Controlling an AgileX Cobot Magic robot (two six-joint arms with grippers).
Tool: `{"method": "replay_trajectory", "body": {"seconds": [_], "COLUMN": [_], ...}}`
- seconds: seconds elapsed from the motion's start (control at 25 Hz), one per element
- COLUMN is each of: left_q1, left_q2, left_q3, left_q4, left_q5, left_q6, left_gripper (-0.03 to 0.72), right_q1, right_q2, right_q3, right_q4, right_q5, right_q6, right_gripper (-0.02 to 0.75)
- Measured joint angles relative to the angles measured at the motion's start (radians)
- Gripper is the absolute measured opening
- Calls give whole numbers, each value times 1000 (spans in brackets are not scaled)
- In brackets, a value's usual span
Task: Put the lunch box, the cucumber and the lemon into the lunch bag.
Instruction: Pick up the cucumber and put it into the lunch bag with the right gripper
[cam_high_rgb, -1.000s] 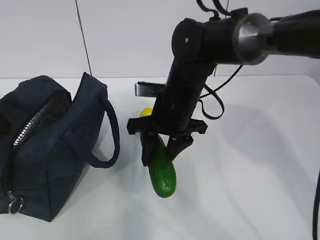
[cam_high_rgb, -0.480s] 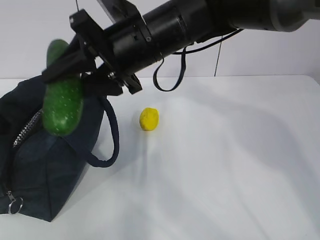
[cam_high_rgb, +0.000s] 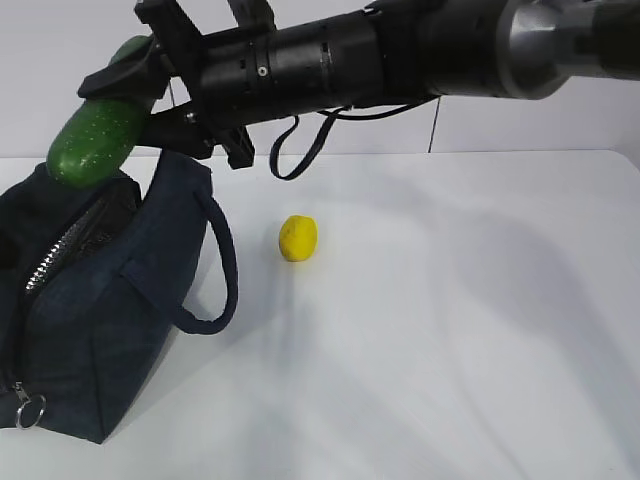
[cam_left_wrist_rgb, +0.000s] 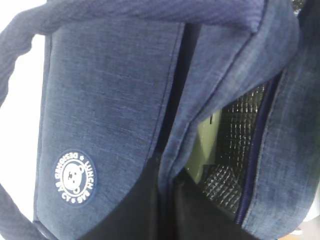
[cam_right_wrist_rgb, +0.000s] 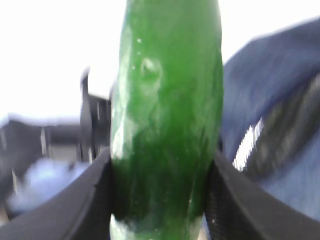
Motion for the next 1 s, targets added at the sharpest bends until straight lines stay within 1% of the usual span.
{"method": "replay_trajectory", "body": {"seconds": [0.08,0.24,0.36,0.56,0.72,0.92,1.0], "left_q1": [0,0,0,0,0,0,0], "left_q2": [0,0,0,0,0,0,0], "left_q3": [0,0,0,0,0,0,0], "left_q4": [0,0,0,0,0,-2,-4], "left_q5": [0,0,0,-2,-3,-5,-5], "left_q6": [0,0,0,0,0,-1,-1], "left_gripper": [-1,-1,-1,-1,-1,-1,-1], "right_q1": [11,40,59,65,65,65,65], "right_q2": [15,63,101,151,152,152,154], "right_q3": [0,0,0,0,0,0,0], "right_q4": [51,87,88,66,-15,-226,-284], "right_q5": [-31,-76,-93,-99,-95,-64,-54], "right_q6": [-22,-47,-62,-70,-66,14,52], "right_gripper": [366,366,366,366,366,366,366]}}
